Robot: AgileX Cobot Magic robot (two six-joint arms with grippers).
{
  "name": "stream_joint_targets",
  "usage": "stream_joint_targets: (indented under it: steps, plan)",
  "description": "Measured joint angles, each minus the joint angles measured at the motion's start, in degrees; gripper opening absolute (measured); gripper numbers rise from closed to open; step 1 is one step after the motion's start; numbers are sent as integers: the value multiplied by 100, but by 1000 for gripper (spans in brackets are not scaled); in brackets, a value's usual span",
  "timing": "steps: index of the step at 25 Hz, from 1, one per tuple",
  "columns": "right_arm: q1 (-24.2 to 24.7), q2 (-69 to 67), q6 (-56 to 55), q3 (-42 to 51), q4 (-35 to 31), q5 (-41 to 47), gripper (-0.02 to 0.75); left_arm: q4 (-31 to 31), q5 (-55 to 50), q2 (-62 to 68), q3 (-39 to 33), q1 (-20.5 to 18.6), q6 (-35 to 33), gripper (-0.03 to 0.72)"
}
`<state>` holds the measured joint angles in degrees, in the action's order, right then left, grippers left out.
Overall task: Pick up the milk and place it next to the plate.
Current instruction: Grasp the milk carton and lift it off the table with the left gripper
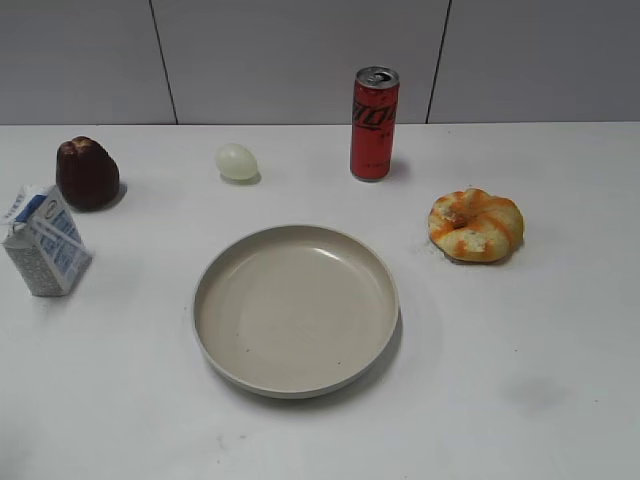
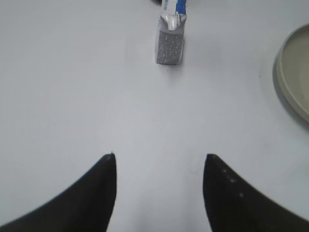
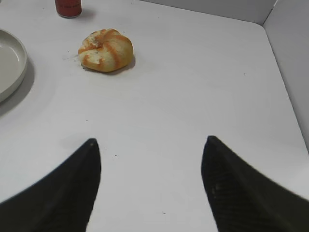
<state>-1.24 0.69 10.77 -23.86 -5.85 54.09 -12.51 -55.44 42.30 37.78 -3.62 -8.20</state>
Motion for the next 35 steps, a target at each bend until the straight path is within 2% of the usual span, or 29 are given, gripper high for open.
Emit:
stream_joint_targets:
  steps: [4,9,10,13,15,16,23,29,31,35]
  plan:
    - [0,0,0,0,0,0,497,73,199,1425,757,25,0,432]
    - [0,0,0,0,0,0,497,541,358,3085,1887,523,0,437]
    - [0,0,0,0,0,0,497,557,414,3337,2067,613,0,449]
    - [0,0,0,0,0,0,497,527,632,4178,2574,877,32,574]
    - [0,0,0,0,0,0,497,510,770,4688,2787,977,86,643]
    - [0,0,0,0,0,0,497,510,837,4880,2856,1000,93,652]
    - [0,0,0,0,0,0,497,559,1457,5869,2957,1015,119,655]
    - [0,0,0,0,0,0,497,565,1580,6360,2962,1015,239,584]
    - [0,0,0,0,0,0,497,565,1592,6436,2962,1015,246,522]
    - [0,0,0,0,0,0,497,571,1623,6430,2962,1015,570,330]
